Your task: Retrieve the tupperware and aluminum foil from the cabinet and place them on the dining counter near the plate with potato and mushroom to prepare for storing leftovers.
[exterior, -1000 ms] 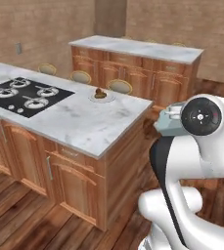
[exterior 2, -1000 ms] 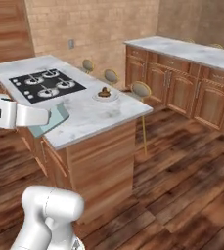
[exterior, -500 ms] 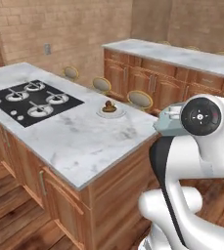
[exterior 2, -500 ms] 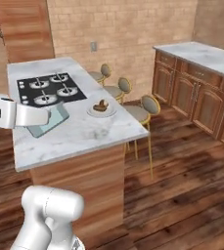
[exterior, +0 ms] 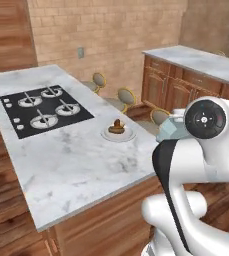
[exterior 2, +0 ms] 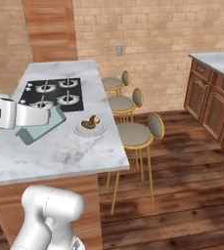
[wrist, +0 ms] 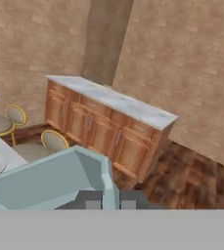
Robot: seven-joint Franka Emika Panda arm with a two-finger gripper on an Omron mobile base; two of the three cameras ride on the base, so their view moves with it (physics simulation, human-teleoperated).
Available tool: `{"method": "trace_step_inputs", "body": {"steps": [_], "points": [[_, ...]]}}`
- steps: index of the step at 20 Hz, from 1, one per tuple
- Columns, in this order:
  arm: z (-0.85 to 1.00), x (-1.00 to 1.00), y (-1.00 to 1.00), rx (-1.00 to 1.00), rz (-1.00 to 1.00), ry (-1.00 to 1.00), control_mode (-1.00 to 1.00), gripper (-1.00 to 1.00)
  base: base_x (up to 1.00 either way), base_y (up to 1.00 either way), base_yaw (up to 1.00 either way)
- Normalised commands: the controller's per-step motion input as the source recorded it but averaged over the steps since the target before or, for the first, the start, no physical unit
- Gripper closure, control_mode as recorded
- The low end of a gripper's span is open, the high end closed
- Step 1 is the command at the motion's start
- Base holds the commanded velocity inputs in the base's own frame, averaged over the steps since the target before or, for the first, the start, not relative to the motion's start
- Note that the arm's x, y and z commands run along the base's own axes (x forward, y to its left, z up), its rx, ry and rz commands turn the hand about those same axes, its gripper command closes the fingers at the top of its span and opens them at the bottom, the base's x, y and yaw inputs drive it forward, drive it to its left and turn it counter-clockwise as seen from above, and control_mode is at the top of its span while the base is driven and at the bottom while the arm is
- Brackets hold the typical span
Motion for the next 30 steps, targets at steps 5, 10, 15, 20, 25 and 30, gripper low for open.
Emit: {"method": "trace_step_inputs", "body": {"steps": [5,10,15,20,25,30], "points": [[0.0,0.0,0.0,0.0,0.0,0.0,1.0,1.0,0.31,-0.79,0.49],[0.0,0.0,0.0,0.0,0.0,0.0,1.0,1.0,-0.22,-0.93,0.45],[0.0,0.0,0.0,0.0,0.0,0.0,1.0,1.0,-0.18,-0.94,0.41],[0.0,0.0,0.0,0.0,0.0,0.0,1.0,1.0,0.31,-0.83,0.48],[0.0,0.0,0.0,0.0,0.0,0.0,1.0,1.0,0.53,-0.52,0.58],[0.0,0.0,0.0,0.0,0.0,0.0,1.0,1.0,0.73,-0.22,0.71]]}}
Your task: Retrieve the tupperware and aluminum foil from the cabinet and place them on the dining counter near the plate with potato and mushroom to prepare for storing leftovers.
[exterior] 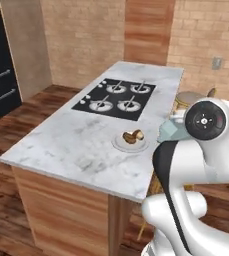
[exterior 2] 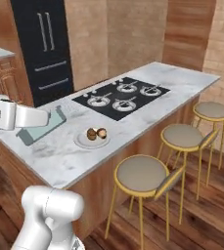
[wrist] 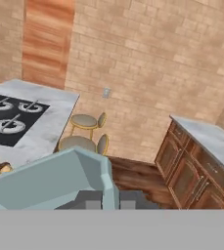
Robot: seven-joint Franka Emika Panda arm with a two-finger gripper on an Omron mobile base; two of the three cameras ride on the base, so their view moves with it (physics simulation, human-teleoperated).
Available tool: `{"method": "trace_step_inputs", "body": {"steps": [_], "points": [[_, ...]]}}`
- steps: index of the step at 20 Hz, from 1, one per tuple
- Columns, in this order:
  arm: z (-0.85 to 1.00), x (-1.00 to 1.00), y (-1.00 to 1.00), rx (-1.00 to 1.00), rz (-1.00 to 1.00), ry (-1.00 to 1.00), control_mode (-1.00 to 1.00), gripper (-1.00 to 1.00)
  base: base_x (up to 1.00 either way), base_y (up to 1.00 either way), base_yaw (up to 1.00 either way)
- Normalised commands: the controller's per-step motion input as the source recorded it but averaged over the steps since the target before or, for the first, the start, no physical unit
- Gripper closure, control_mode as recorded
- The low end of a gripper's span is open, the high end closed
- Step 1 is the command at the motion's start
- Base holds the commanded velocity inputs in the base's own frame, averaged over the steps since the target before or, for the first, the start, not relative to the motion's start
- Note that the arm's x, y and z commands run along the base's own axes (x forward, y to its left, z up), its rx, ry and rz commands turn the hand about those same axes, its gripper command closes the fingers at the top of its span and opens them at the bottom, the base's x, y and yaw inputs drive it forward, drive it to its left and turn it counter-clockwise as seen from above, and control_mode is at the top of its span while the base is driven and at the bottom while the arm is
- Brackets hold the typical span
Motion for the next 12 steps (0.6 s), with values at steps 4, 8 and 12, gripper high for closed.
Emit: {"method": "trace_step_inputs", "body": {"steps": [4,8,12], "points": [[0.0,0.0,0.0,0.0,0.0,0.0,1.0,1.0,0.31,-0.33,0.73],[0.0,0.0,0.0,0.0,0.0,0.0,1.0,1.0,0.01,-0.47,0.72],[0.0,0.0,0.0,0.0,0.0,0.0,1.0,1.0,0.0,-0.58,0.68]]}}
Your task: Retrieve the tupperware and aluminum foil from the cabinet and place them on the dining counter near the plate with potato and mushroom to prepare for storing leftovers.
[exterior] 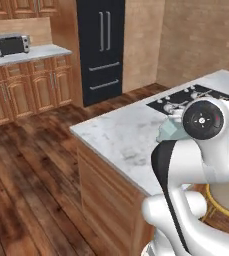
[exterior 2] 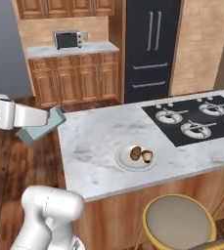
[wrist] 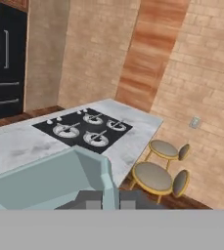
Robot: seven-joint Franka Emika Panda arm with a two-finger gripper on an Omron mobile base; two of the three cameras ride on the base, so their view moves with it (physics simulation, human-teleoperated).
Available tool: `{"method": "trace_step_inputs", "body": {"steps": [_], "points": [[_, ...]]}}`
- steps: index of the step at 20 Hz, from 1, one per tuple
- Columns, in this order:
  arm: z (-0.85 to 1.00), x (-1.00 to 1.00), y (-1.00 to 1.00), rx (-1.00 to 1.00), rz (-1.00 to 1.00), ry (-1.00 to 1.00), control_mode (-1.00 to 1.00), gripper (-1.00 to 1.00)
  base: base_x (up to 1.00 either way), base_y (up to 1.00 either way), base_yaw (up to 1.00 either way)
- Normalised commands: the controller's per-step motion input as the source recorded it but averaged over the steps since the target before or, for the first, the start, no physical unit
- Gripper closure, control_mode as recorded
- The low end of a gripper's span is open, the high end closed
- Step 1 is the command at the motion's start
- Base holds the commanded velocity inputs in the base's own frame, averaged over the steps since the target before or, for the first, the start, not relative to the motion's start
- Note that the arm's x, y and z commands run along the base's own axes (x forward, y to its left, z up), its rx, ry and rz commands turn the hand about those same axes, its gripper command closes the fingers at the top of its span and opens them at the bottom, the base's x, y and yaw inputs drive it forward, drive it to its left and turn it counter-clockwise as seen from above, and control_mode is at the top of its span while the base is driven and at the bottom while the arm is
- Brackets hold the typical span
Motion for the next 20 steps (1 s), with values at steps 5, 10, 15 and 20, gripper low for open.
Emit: {"method": "trace_step_inputs", "body": {"steps": [5,10,15,20], "points": [[0.0,0.0,0.0,0.0,0.0,0.0,1.0,1.0,-0.18,-0.86,0.58],[0.0,0.0,0.0,0.0,0.0,0.0,1.0,1.0,-0.91,-0.82,0.48],[0.0,0.0,0.0,0.0,0.0,0.0,1.0,1.0,-0.45,-0.55,0.33],[-0.13,0.12,-0.05,0.03,0.01,-0.07,-1.0,1.0,0.11,-0.05,0.05]]}}
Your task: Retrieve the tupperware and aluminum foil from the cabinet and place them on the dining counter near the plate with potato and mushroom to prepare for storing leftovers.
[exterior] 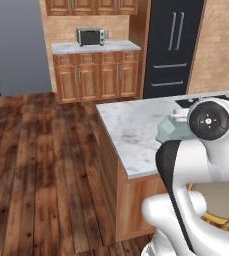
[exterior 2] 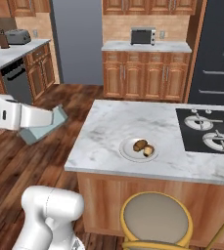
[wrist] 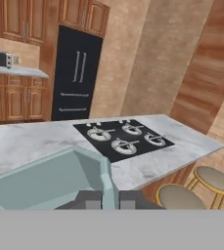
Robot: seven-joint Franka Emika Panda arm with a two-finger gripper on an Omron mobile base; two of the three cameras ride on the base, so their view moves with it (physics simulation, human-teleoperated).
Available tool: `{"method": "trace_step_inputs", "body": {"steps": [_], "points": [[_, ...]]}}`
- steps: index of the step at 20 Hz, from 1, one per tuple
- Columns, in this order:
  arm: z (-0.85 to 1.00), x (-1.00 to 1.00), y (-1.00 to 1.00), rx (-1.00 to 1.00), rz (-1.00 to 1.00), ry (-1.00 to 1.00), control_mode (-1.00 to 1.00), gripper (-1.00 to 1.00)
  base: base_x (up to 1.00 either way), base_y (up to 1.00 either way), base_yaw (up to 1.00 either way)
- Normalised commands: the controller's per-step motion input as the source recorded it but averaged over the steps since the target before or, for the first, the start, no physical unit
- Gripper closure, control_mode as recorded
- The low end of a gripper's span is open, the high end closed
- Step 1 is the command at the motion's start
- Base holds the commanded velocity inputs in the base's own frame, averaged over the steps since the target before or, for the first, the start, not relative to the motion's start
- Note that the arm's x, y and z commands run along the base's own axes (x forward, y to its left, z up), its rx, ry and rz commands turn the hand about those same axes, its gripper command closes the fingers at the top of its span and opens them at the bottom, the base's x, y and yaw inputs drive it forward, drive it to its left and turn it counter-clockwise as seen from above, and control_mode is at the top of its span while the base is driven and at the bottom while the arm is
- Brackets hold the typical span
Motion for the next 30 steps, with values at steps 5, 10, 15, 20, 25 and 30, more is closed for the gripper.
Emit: {"method": "trace_step_inputs", "body": {"steps": [5,10,15,20,25,30], "points": [[-0.61,0.44,-0.14,0.08,0.0,-0.1,-1.0,1.0,0.0,0.0,0.0],[-0.6,0.52,-0.3,0.11,-0.04,-0.03,-1.0,1.0,0.0,0.0,0.0],[-0.72,0.83,-0.33,0.2,-0.15,0.02,-1.0,1.0,0.0,0.0,0.0],[-0.8,0.76,-0.2,0.23,-0.15,0.01,-1.0,1.0,0.0,0.0,0.0],[-0.76,0.63,0.0,0.14,-0.09,0.0,-1.0,1.0,0.0,0.0,0.0],[-0.69,0.58,0.04,0.06,-0.02,0.01,-1.0,1.0,0.0,0.0,0.0]]}}
